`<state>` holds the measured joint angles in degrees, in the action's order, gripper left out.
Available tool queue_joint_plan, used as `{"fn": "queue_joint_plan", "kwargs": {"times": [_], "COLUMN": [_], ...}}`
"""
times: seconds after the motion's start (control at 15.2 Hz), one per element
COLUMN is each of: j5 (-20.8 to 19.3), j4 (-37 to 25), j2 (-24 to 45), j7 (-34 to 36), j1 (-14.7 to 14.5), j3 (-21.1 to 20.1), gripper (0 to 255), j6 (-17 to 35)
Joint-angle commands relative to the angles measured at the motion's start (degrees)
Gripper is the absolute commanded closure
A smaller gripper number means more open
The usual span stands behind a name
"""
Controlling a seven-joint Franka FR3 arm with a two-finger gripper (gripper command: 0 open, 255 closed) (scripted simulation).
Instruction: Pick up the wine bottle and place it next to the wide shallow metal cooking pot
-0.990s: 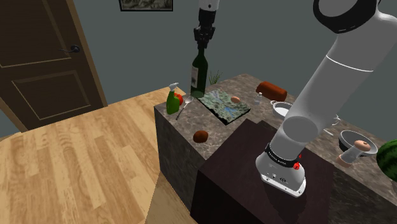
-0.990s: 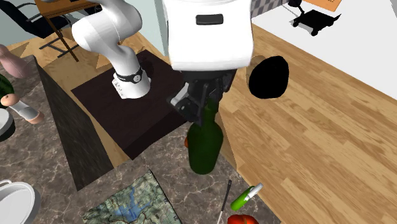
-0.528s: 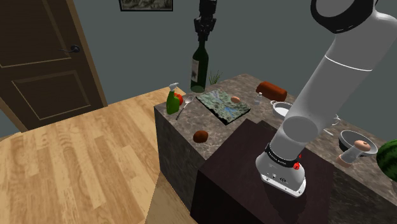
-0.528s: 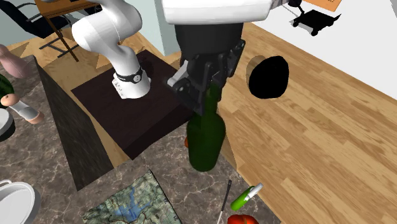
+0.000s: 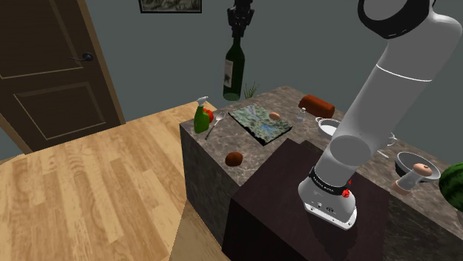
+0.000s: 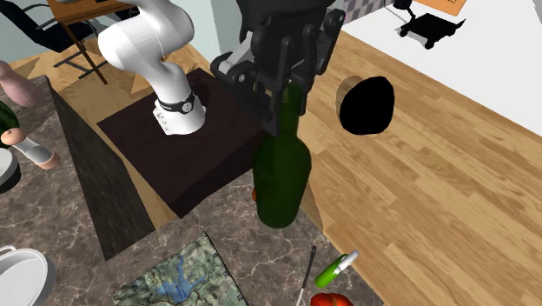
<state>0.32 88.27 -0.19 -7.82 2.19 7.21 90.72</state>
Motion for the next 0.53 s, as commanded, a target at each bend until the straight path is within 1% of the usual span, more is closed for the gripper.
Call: {"fn": "queue_joint_plan", "kwargs": {"times": [0.0, 0.46], "j5": [0.07, 0.42], "j4": [-2.11, -10.99], "j2": [0.51, 3.08], "j7": [-0.03, -0.22], "j1": [0.02, 0.19], "j3": [0.02, 0.16], "gripper": [255, 255], "j6": [-1.6, -7.92]}}
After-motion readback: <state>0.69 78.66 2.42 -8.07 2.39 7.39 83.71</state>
